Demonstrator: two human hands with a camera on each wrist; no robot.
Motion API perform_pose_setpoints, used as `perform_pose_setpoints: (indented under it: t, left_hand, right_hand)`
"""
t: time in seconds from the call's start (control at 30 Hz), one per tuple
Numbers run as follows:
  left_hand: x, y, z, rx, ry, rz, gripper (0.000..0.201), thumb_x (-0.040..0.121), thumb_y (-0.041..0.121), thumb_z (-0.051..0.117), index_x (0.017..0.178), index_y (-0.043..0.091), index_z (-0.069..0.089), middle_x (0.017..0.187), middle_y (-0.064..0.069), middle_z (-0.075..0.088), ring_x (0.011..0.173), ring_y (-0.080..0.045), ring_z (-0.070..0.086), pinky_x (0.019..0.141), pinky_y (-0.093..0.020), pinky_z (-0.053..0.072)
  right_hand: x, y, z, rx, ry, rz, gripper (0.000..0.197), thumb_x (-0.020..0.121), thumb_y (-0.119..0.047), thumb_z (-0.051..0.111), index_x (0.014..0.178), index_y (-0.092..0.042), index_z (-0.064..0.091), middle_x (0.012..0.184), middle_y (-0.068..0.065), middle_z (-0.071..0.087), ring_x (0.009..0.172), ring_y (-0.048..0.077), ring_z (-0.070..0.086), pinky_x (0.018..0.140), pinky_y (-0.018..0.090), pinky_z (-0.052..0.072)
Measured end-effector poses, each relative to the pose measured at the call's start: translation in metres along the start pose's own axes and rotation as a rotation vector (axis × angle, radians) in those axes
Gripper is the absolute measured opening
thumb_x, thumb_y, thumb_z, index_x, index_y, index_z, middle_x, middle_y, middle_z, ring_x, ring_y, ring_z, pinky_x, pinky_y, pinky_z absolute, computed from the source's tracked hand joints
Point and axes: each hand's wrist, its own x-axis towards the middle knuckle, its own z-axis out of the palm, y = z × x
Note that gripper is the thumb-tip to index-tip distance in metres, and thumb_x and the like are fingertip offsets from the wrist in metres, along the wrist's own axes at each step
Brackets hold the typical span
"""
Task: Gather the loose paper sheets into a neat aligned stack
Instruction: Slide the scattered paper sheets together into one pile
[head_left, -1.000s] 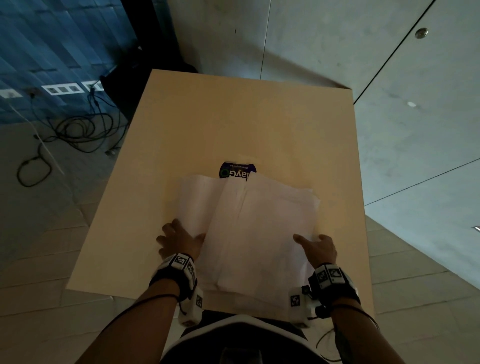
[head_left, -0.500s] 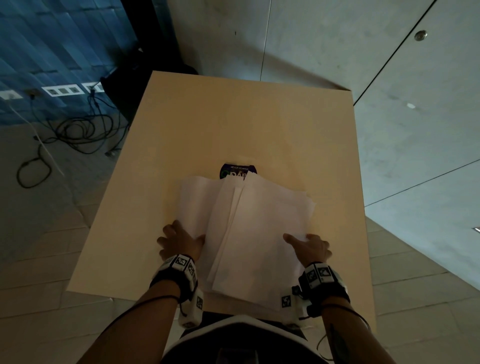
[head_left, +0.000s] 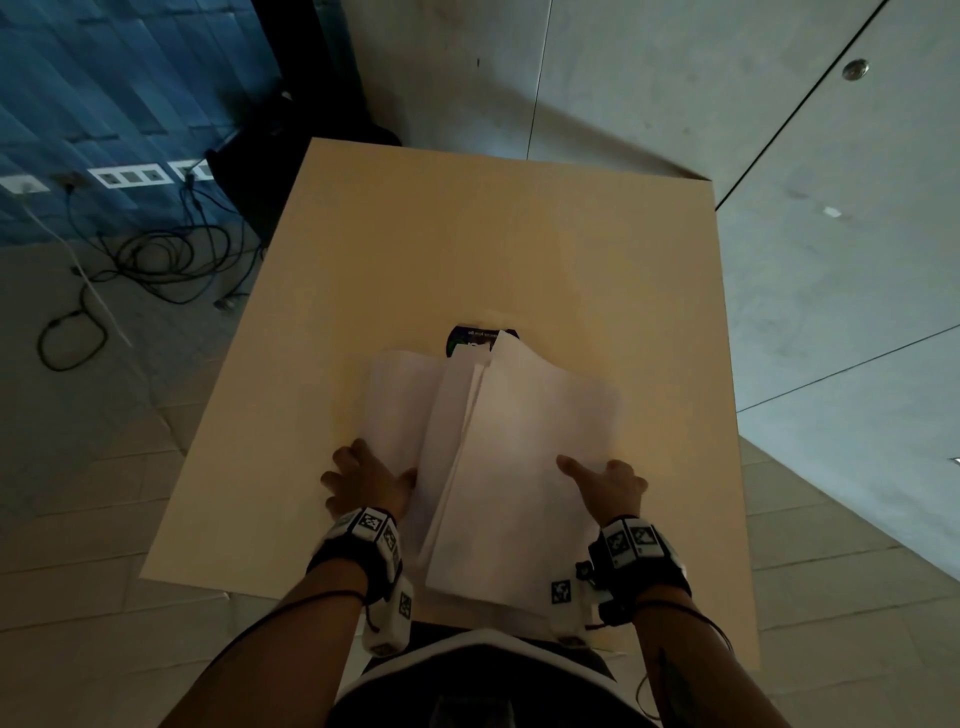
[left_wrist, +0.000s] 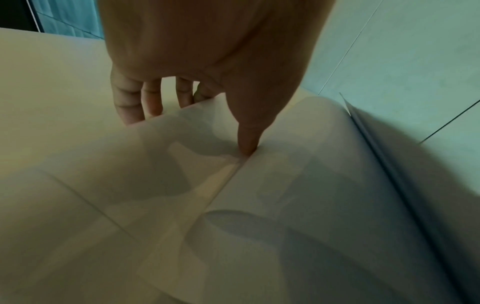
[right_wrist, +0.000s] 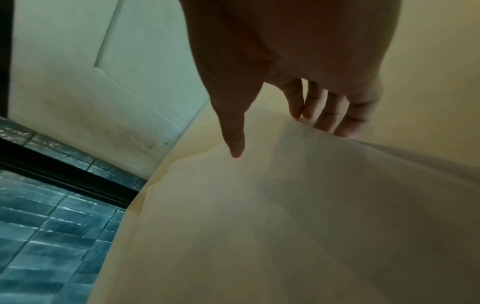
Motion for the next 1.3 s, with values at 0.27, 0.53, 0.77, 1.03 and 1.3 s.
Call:
perform_pose_setpoints:
  t: [0.27, 0.53, 0.77, 1.03, 1.3]
  left_hand:
    - [0.001, 0.000, 0.000, 0.005, -0.011, -0.001, 0.098, 0.073, 0.059, 0.066, 0.147, 0.016, 0.018, 0.149, -0.008, 0.020, 0.127, -0.039, 0.029, 0.097, -0.052, 0.038]
    - [0.000, 0.001, 0.000, 0.013, 0.006, 0.001, 0.096, 0.075, 0.057, 0.067, 0.146, 0.014, 0.019, 0.147, -0.010, 0.021, 0.127, -0.040, 0.028, 0.099, -0.054, 0.039]
    - [0.000, 0.000, 0.000, 0.012, 0.012, 0.001, 0.097, 0.075, 0.057, 0.067, 0.147, 0.015, 0.018, 0.147, -0.010, 0.021, 0.127, -0.040, 0.028, 0.098, -0.054, 0.040]
    - [0.000, 0.000, 0.000, 0.018, 0.025, 0.002, 0.093, 0.074, 0.056, 0.066, 0.144, 0.014, 0.021, 0.142, -0.011, 0.024, 0.123, -0.039, 0.031, 0.094, -0.052, 0.041]
    - [-0.002, -0.002, -0.004, -0.013, 0.000, 0.009, 0.095, 0.073, 0.058, 0.066, 0.145, 0.015, 0.022, 0.144, -0.010, 0.024, 0.124, -0.040, 0.031, 0.098, -0.053, 0.039]
  right_hand:
    - [-0.001, -0.001, -0.002, 0.011, 0.058, 0.037, 0.084, 0.077, -0.048, 0.075, 0.141, -0.005, 0.043, 0.146, 0.018, 0.031, 0.133, 0.044, 0.036, 0.106, 0.048, 0.037]
    - [0.001, 0.001, -0.004, 0.010, 0.052, 0.042, 0.072, 0.067, -0.060, 0.070, 0.117, -0.007, 0.066, 0.129, 0.019, 0.058, 0.116, 0.040, 0.054, 0.102, 0.048, 0.046]
    - [-0.004, -0.004, 0.007, -0.123, 0.019, 0.008, 0.072, 0.083, -0.044, 0.067, 0.140, -0.007, 0.044, 0.144, 0.018, 0.035, 0.133, 0.041, 0.034, 0.104, 0.045, 0.035]
    - [-0.003, -0.010, 0.009, -0.043, 0.060, 0.015, 0.089, 0.083, -0.037, 0.070, 0.152, -0.007, 0.023, 0.154, 0.017, 0.019, 0.138, 0.044, 0.029, 0.108, 0.051, 0.035]
    - [-0.004, -0.010, 0.013, -0.069, 0.022, -0.019, 0.073, 0.075, -0.050, 0.068, 0.133, -0.008, 0.056, 0.140, 0.016, 0.050, 0.126, 0.038, 0.048, 0.106, 0.043, 0.041]
